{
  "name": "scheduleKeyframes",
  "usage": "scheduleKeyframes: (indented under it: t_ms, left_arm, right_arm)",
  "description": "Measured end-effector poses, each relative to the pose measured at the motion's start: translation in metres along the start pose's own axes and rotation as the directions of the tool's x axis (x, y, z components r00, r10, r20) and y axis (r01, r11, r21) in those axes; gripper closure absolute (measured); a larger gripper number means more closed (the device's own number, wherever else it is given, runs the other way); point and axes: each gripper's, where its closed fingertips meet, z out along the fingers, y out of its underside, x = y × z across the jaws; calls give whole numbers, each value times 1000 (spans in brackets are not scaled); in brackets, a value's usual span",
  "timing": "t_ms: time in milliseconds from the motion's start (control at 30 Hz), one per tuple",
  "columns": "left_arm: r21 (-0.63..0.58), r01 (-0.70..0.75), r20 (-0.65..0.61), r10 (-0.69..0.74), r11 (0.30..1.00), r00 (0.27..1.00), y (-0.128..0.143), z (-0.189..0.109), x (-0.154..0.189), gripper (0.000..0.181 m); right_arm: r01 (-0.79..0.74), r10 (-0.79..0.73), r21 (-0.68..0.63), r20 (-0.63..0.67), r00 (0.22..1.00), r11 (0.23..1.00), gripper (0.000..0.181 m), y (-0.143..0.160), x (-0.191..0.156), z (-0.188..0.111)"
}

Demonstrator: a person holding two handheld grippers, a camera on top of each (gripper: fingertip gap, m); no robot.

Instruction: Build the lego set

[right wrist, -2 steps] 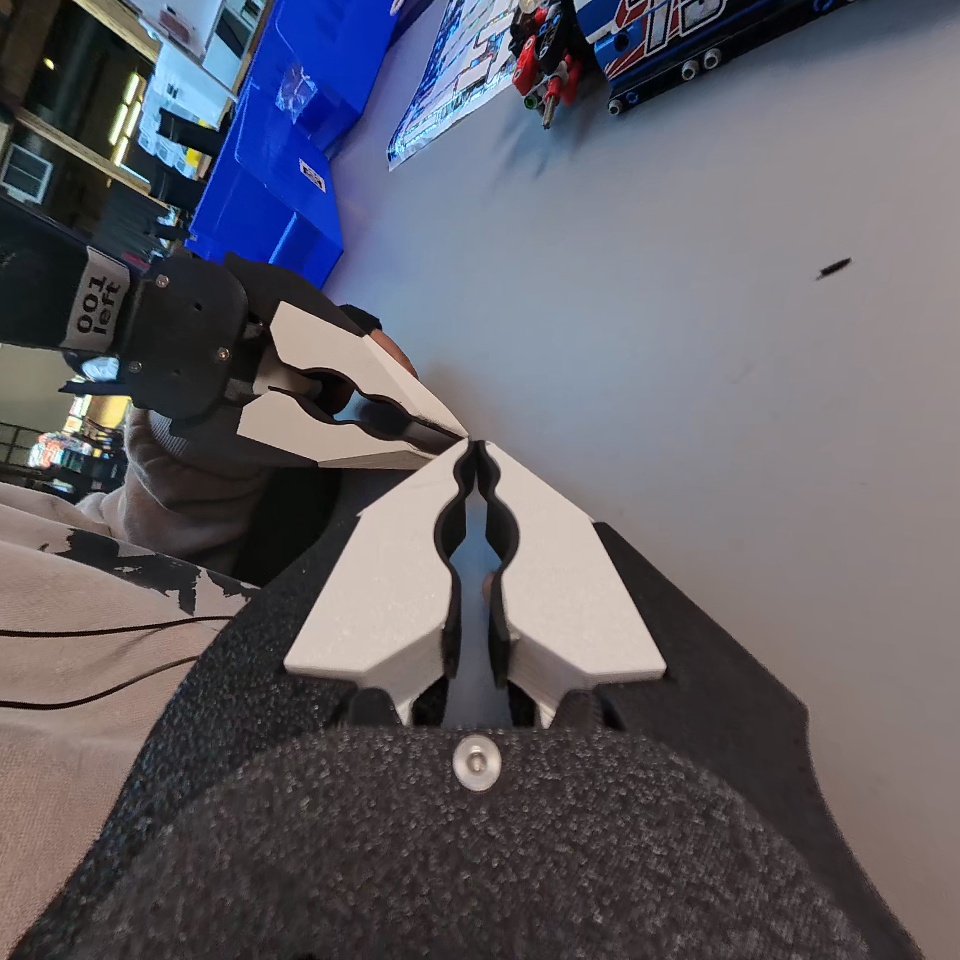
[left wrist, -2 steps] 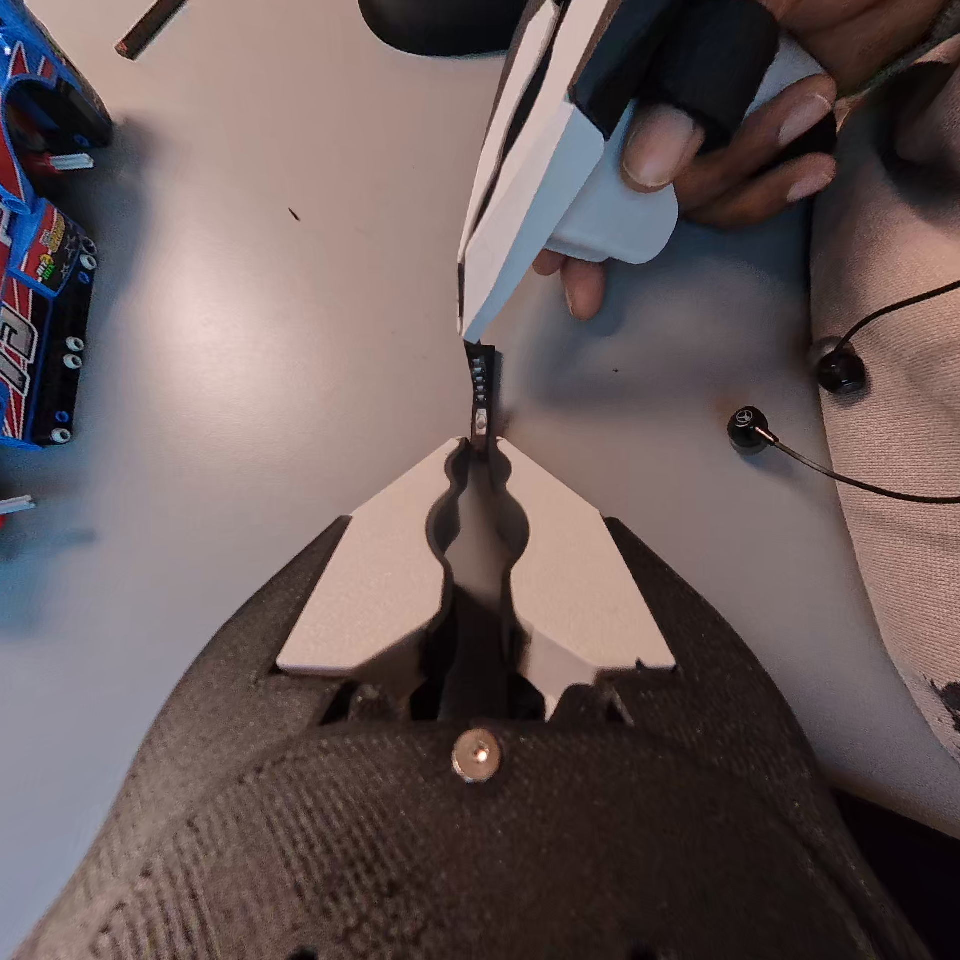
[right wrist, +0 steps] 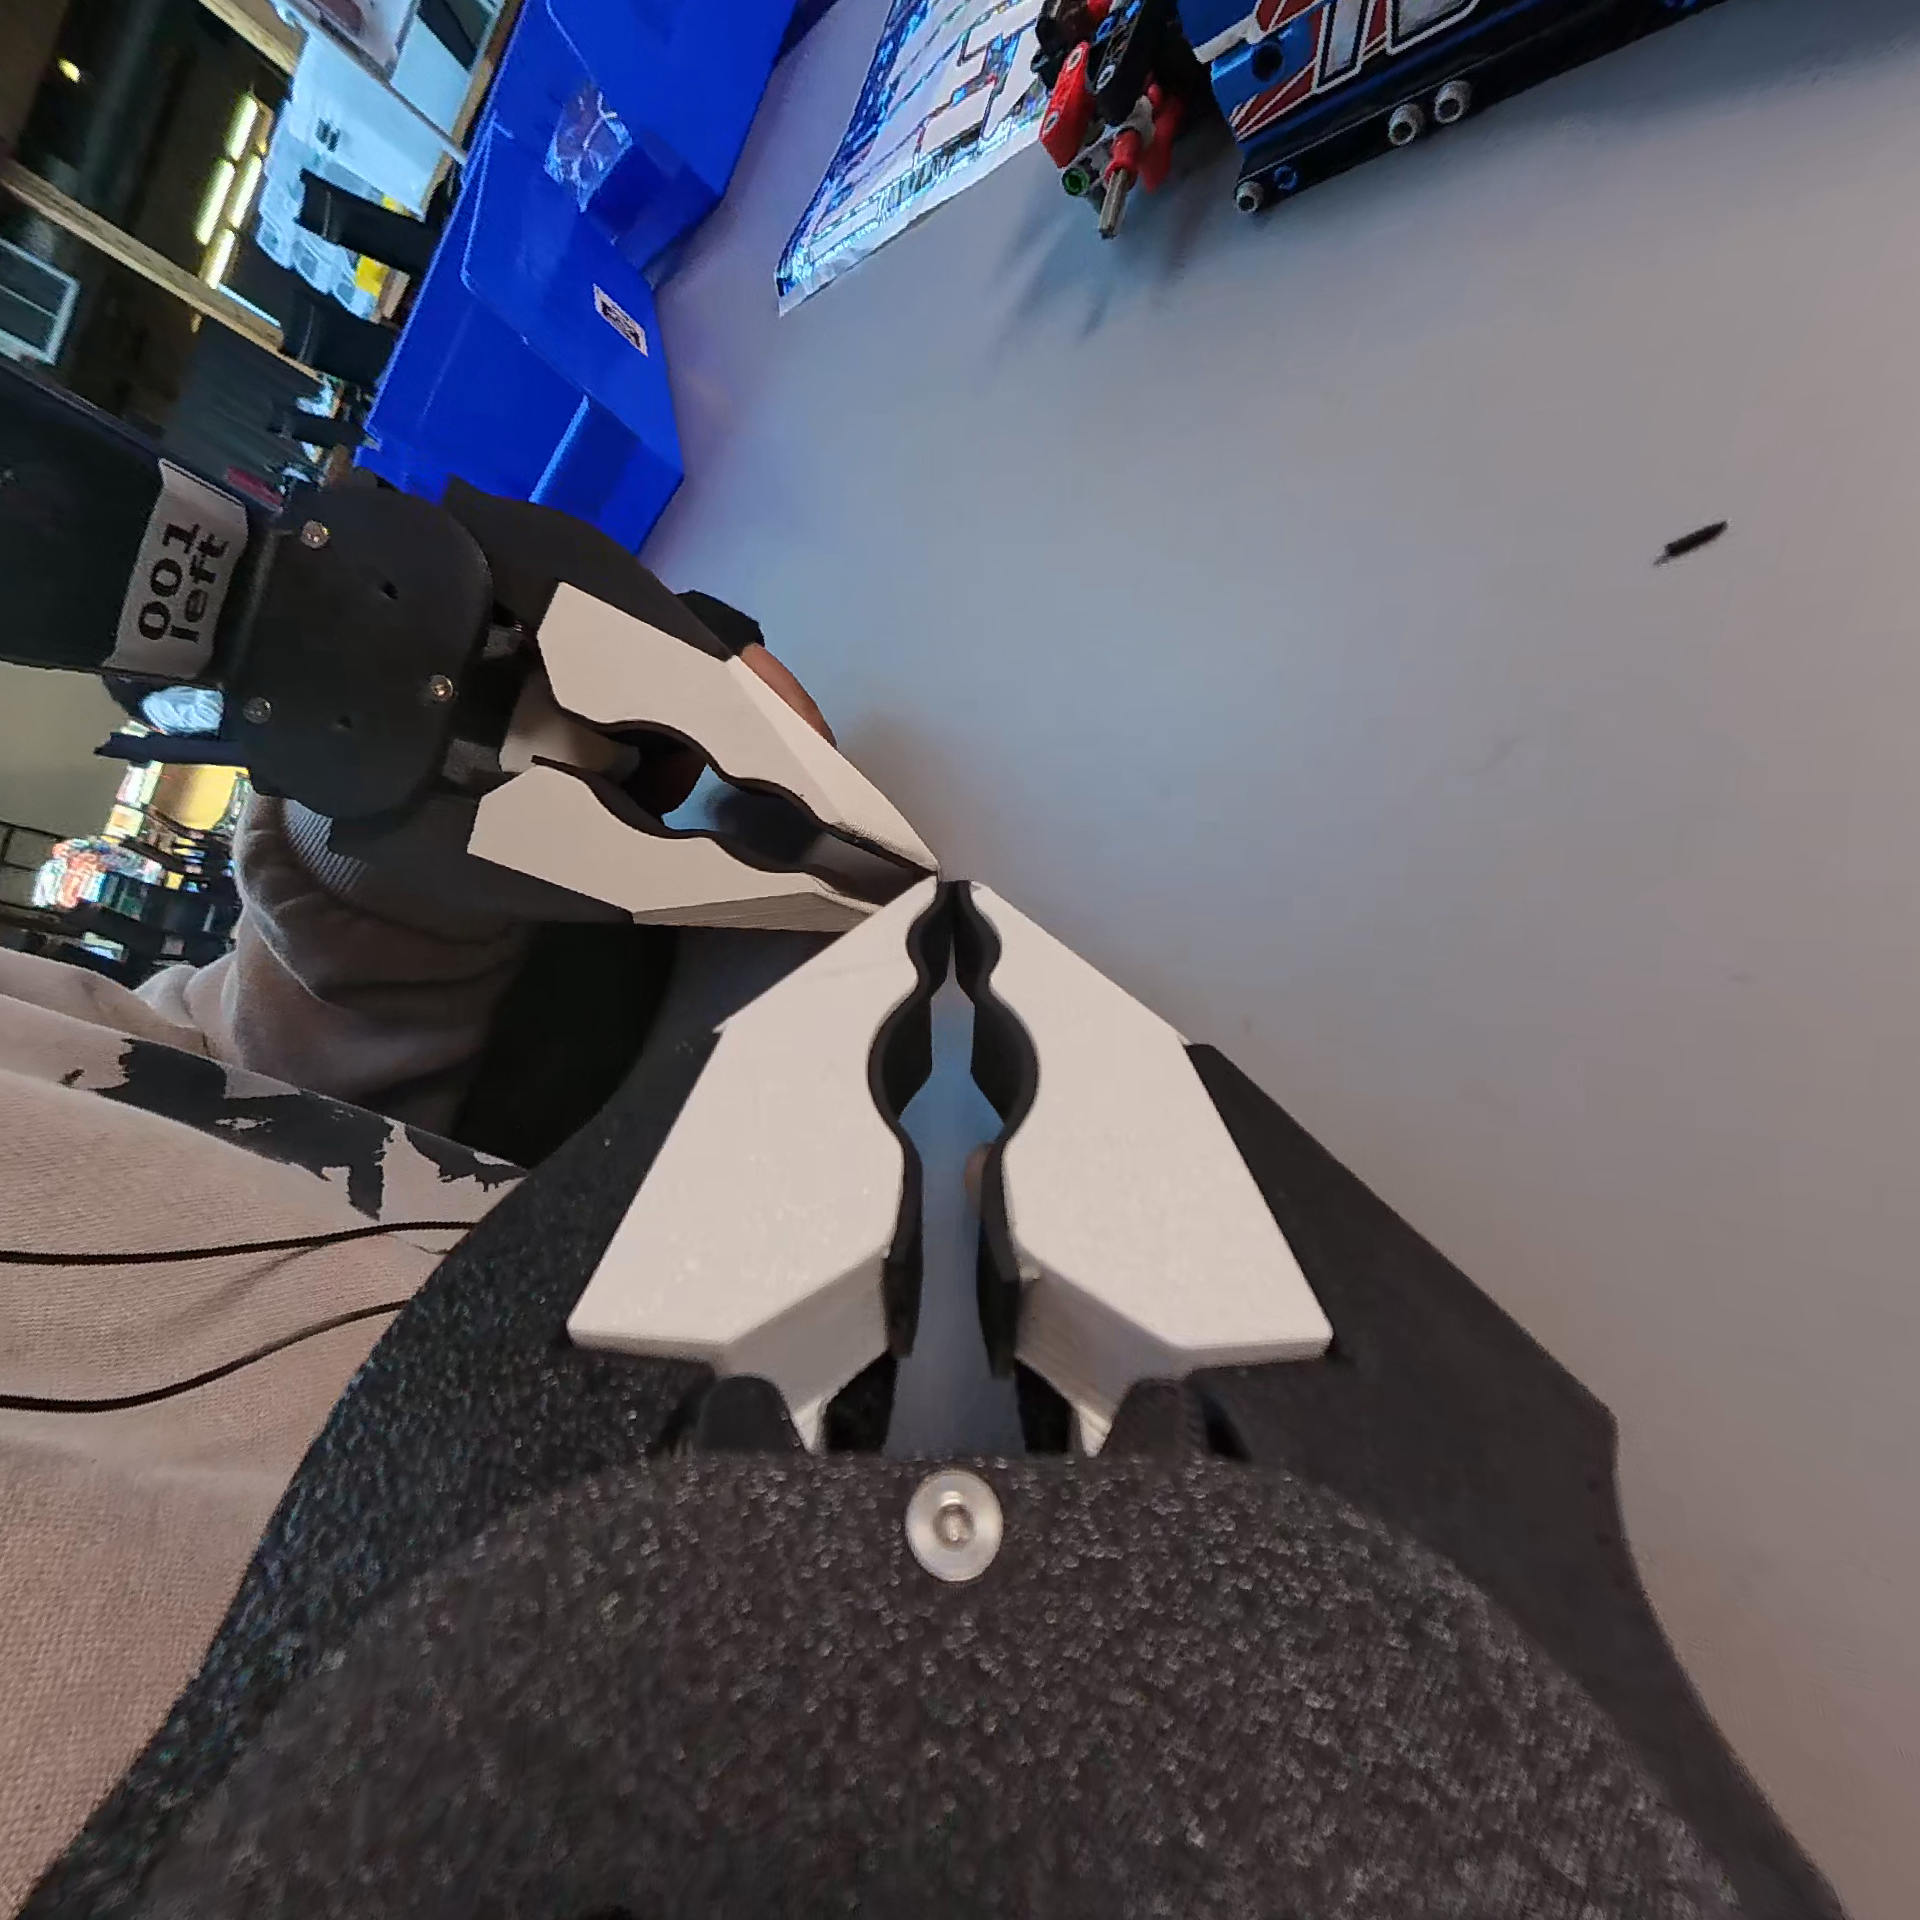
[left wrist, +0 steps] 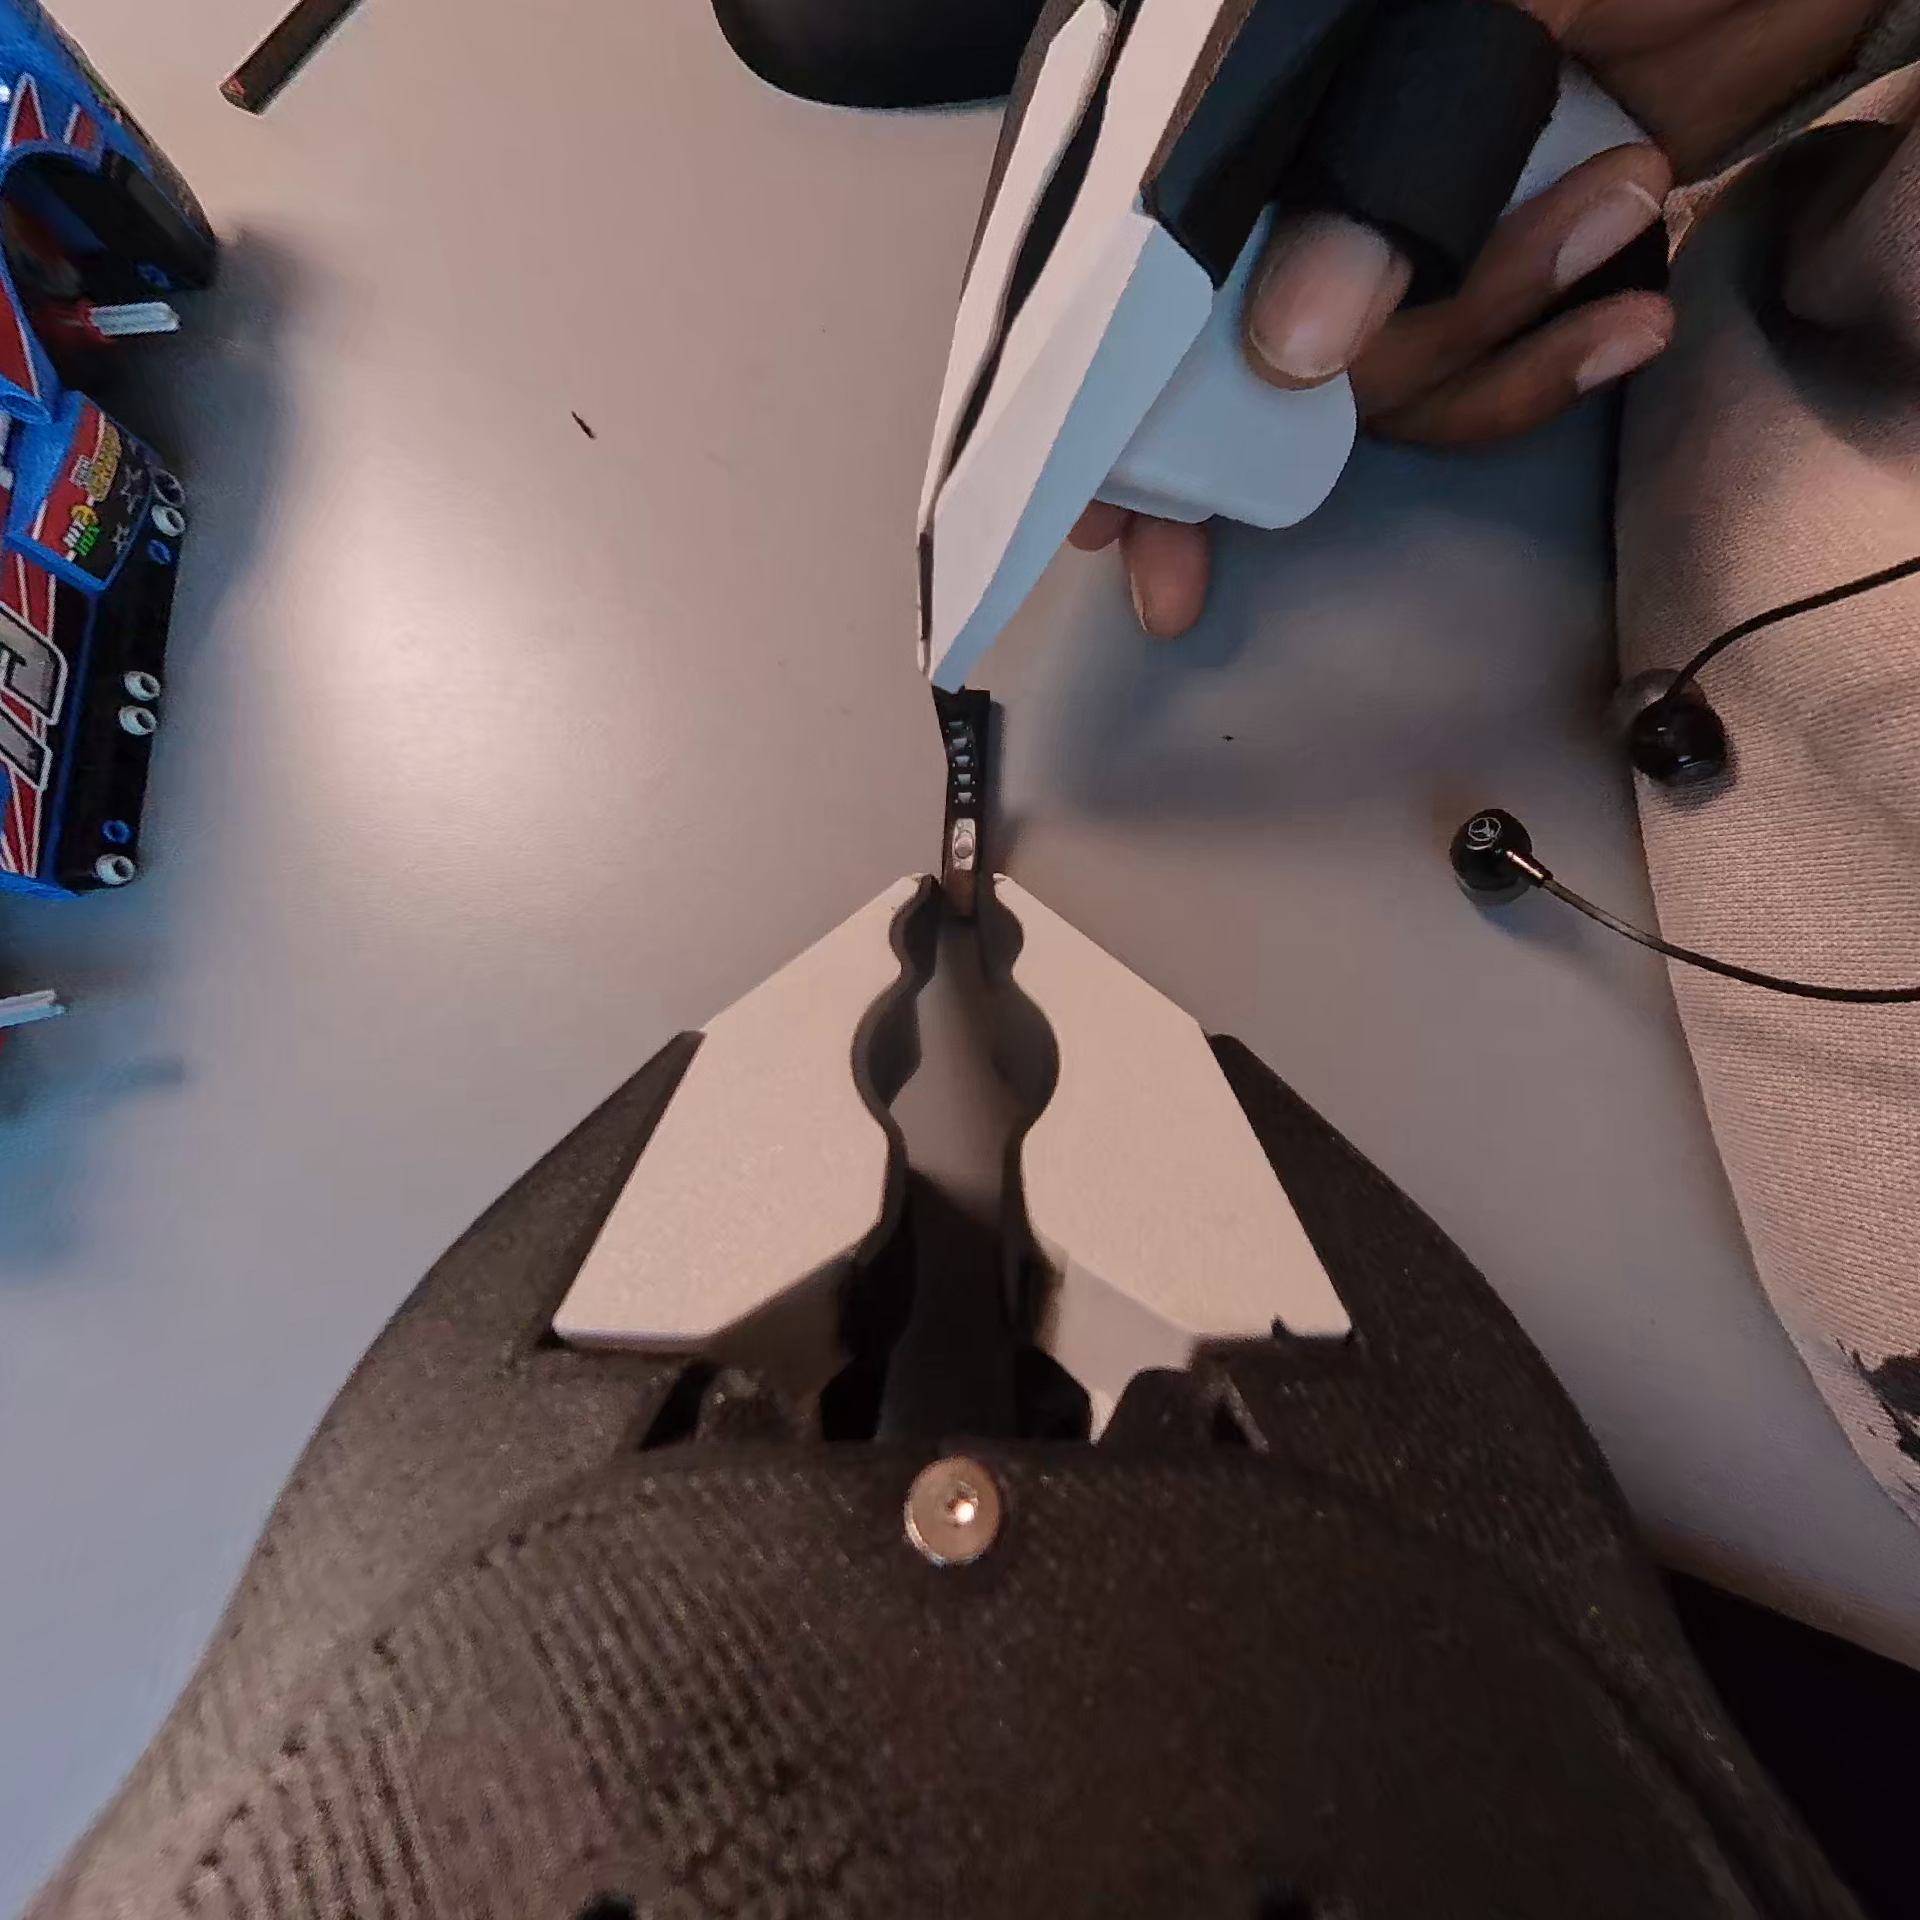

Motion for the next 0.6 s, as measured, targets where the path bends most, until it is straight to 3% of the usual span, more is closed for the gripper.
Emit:
scheduleKeyframes:
  t_ms: [600]
  left_arm:
    - [-21, 13, -48, -14, 1000, 999, 4, -4, 8, 176]
  right_arm:
    - [119, -124, -123, -39, 991, 985, 181, 11, -1, 1]
